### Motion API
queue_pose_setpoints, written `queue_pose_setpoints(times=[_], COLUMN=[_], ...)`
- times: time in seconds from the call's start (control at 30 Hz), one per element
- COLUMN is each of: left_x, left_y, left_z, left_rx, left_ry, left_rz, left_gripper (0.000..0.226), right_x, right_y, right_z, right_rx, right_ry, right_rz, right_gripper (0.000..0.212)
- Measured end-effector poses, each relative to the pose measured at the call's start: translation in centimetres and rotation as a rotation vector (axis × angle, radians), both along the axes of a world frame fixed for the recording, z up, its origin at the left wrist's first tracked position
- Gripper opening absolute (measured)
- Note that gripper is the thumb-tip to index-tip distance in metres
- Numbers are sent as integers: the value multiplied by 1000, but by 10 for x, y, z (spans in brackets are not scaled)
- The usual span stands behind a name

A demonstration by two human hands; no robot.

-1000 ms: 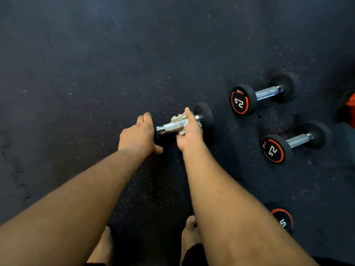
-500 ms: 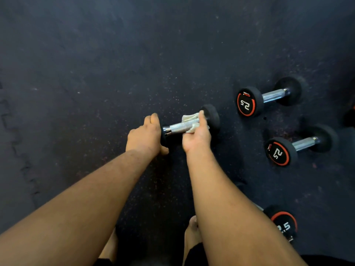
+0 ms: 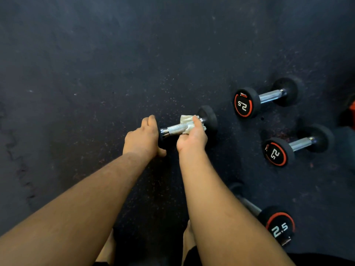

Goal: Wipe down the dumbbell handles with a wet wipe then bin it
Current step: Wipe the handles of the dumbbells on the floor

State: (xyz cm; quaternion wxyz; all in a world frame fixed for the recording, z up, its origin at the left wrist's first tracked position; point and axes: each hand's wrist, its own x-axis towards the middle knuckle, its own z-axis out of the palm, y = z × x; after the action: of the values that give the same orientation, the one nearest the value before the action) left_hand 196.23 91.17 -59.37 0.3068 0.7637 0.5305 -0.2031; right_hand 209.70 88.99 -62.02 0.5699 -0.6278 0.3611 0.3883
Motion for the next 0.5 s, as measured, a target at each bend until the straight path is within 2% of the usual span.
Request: queue_pose_setpoints(times=[0.1, 0.2, 0.37, 0.43, 0.5], left_x=[-1, -1, -1, -1, -1], left_y=[1, 2, -3, -4, -5], left_z=[-1, -1, -5, -5, -6], left_rx=[-12, -5, 20, 29, 55], left_ry=[-15, -21, 0, -2, -2], left_rz=[6, 2, -6, 1, -7], left_gripper=[110, 111, 114, 113, 111], right_x=[9, 15, -1, -21, -38], right_y=[13, 20, -2, -11, -14], right_z=[9, 5, -2, -5, 0], right_rx=[-100, -118, 67, 44, 48], right_ry=[41, 58, -21, 6, 101], right_rz=[-4, 98, 96, 179, 353], right_gripper=[19, 25, 13, 20, 26])
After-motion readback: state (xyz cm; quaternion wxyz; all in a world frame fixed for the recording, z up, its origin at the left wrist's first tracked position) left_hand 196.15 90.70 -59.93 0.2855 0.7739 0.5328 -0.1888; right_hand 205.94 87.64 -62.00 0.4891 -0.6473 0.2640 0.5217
